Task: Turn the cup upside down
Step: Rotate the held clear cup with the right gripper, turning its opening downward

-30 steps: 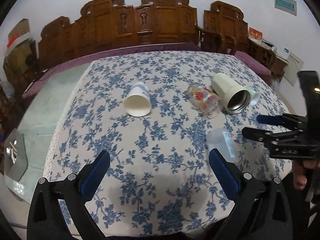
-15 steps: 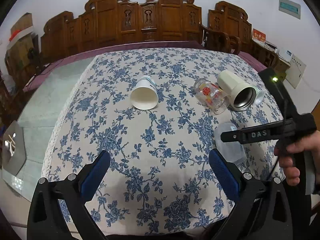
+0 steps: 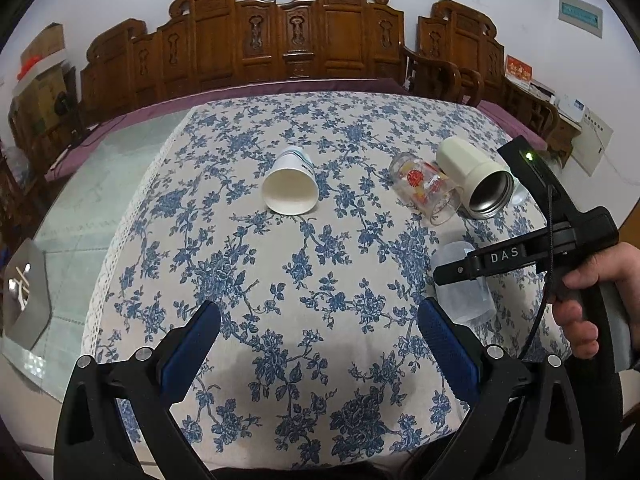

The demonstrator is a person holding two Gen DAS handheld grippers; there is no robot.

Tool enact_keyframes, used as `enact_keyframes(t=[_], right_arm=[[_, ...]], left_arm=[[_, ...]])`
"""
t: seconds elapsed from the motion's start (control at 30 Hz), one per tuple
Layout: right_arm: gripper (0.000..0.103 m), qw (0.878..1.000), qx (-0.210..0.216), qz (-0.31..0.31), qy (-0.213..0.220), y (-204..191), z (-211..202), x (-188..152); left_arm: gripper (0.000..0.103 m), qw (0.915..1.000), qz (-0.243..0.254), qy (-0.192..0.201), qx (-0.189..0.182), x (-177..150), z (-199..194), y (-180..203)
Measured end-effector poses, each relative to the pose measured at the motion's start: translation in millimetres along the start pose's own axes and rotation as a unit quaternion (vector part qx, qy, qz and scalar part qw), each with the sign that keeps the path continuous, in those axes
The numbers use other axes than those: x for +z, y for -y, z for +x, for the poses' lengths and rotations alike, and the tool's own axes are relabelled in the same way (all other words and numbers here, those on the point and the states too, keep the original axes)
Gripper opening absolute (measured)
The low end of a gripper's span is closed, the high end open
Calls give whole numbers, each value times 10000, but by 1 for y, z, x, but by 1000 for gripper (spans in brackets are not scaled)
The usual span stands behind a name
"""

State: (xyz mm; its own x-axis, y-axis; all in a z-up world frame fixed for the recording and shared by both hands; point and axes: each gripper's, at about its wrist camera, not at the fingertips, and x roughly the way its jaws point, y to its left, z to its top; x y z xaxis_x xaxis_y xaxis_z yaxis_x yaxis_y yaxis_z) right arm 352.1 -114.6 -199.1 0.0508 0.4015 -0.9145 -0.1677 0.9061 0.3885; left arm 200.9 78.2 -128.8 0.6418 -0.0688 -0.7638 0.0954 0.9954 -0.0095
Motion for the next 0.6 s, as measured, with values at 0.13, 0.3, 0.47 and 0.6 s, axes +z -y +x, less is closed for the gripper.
enact_keyframes(t=[0.13,0.3,0.47,0.6], right_arm=[[63,10000,52,-12,-16,0,1,1],[60,9996,153,-192,167,-3,-3,0],[59,9953,53,-515,814,-3,-18,-6],[59,9865,-201,-807,1409,-5,-28,-10]], left_arm=[[95,10000,5,-17,-1,0,0,0],[95,10000,29,-53,-3,-1,2,1],[95,9999,70,-77,1,-2,4,3],[95,9999,112,-123,22,-4,7,6]])
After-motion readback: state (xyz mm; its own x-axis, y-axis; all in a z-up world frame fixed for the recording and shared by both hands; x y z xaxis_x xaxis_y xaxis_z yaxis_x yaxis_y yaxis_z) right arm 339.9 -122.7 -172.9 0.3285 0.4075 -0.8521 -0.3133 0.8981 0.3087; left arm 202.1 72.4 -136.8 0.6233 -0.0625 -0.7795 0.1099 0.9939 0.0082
